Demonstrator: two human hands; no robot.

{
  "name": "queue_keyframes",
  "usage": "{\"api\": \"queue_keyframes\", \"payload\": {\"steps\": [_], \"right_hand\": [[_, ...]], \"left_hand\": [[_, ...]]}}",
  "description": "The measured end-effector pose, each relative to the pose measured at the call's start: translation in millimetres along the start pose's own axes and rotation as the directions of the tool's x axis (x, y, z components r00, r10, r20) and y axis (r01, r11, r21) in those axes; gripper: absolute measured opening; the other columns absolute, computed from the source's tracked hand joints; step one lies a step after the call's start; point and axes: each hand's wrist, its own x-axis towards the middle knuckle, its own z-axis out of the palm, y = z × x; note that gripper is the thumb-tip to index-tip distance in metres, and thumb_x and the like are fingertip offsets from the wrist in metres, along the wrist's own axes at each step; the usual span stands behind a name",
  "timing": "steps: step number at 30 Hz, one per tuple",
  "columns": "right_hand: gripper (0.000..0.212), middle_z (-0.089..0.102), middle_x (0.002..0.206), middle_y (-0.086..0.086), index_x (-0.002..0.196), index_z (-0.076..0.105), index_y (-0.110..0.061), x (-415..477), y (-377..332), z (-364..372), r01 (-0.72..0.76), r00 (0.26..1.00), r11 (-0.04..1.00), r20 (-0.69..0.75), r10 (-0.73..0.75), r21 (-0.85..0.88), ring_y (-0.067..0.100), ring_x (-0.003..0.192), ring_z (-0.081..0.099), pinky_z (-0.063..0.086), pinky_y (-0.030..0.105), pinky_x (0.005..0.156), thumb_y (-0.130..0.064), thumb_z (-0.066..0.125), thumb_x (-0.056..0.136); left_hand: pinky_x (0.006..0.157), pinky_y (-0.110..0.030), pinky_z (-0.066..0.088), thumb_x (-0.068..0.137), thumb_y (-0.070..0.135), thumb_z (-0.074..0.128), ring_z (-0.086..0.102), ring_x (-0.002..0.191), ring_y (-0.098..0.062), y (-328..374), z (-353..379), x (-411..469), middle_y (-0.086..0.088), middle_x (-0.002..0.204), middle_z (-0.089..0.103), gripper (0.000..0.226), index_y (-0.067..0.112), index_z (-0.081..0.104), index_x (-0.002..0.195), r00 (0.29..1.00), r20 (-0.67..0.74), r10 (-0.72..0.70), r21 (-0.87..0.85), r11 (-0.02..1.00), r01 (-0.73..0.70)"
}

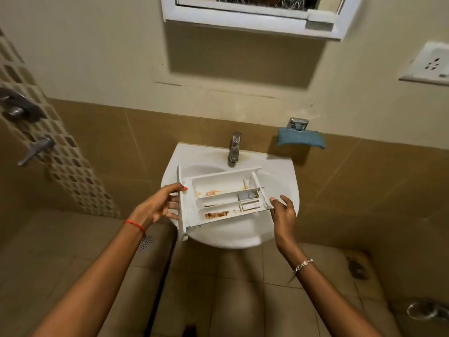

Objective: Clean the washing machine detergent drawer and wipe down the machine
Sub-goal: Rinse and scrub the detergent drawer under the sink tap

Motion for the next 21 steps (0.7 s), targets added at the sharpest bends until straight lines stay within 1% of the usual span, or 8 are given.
{"api": "queue_keyframes", "payload": {"steps": [2,4,7,9,12,15,17,21], "right_hand": [[0.027,0.06,0.11,0.011,0.115,0.049,-0.021,8.7,4.7,0.0,-0.016,0.999,1.0,-0.03,0.016,0.016,0.019,0.105,0.056,0.042,0.033,0.097,-0.017,0.058,0.089],[0.028,0.06,0.113,0.012,0.114,0.049,-0.02,17.9,7.4,1.2,-0.035,0.998,0.999,-0.048,0.035,0.02,0.02,0.108,0.056,0.042,0.035,0.101,-0.018,0.059,0.088],[0.042,0.061,0.116,0.015,0.114,0.049,-0.021,31.8,14.5,2.5,-0.069,0.995,0.998,-0.066,0.068,-0.011,0.024,0.111,0.057,0.042,0.04,0.103,-0.032,0.063,0.076],[0.041,0.065,0.104,0.012,0.114,0.049,-0.019,41.8,18.1,3.9,-0.1,0.992,0.995,-0.078,0.099,-0.021,0.024,0.105,0.059,0.042,0.041,0.103,-0.029,0.064,0.077],[0.028,0.065,0.085,0.007,0.115,0.049,-0.011,55.6,26.4,5.5,-0.134,0.986,0.991,-0.104,0.133,-0.01,0.022,0.095,0.058,0.044,0.038,0.099,-0.009,0.058,0.088],[0.038,0.064,0.099,0.014,0.126,0.047,-0.005,65.2,27.7,10.2,-0.178,0.974,0.983,-0.148,0.17,-0.038,0.021,0.096,0.059,0.046,0.032,0.092,-0.009,0.057,0.089],[0.041,0.062,0.109,0.017,0.128,0.046,-0.005,71.3,31.2,12.9,-0.221,0.96,0.972,-0.195,0.202,-0.079,0.022,0.094,0.06,0.047,0.031,0.088,-0.013,0.057,0.089],[0.042,0.062,0.113,0.019,0.125,0.05,-0.006,82.2,43.9,16.4,-0.312,0.93,0.926,-0.27,0.251,-0.213,0.029,0.097,0.061,0.049,0.042,0.093,-0.021,0.061,0.087]], "left_hand": [[0.054,-0.029,0.051,0.066,0.033,0.062,0.053,0.064,-0.017,6.6,7.2,14.3,-0.002,0.081,0.054,0.034,0.015,0.059,0.095,0.999,-0.027,0.017,0.033,0.999,-0.017],[0.061,-0.031,0.049,0.077,0.032,0.059,0.054,0.069,-0.017,12.2,10.9,32.4,-0.002,0.084,0.055,0.023,0.017,0.059,0.094,0.998,-0.05,0.024,0.052,0.998,-0.021],[0.073,-0.035,0.049,0.083,0.031,0.055,0.054,0.083,-0.023,17.7,10.6,61.3,-0.005,0.094,0.056,0.022,0.017,0.061,0.098,0.999,-0.053,0.001,0.094,0.996,0.004],[0.073,-0.035,0.05,0.083,0.033,0.055,0.054,0.083,-0.023,23.1,10.9,79.6,-0.005,0.093,0.056,0.024,0.016,0.061,0.098,0.999,-0.043,-0.013,0.116,0.993,0.018],[0.072,-0.036,0.051,0.086,0.031,0.055,0.058,0.082,-0.023,28.8,10.7,104.4,-0.006,0.093,0.059,0.023,0.014,0.06,0.1,1.0,-0.017,-0.015,0.131,0.991,0.017],[0.073,-0.037,0.052,0.088,0.03,0.054,0.06,0.087,-0.026,30.4,8.7,126.7,-0.01,0.1,0.059,0.03,0.01,0.055,0.111,1.0,0.023,-0.016,0.144,0.989,0.012],[0.071,-0.036,0.052,0.088,0.029,0.053,0.06,0.087,-0.026,29.0,8.1,137.3,-0.01,0.099,0.059,0.028,0.012,0.054,0.11,0.998,0.052,-0.043,0.157,0.987,0.034],[0.073,-0.039,0.052,0.089,0.026,0.053,0.058,0.089,-0.028,22.9,8.2,152.1,-0.012,0.099,0.057,0.019,0.013,0.056,0.102,0.992,0.096,-0.081,0.177,0.982,0.063]]}}
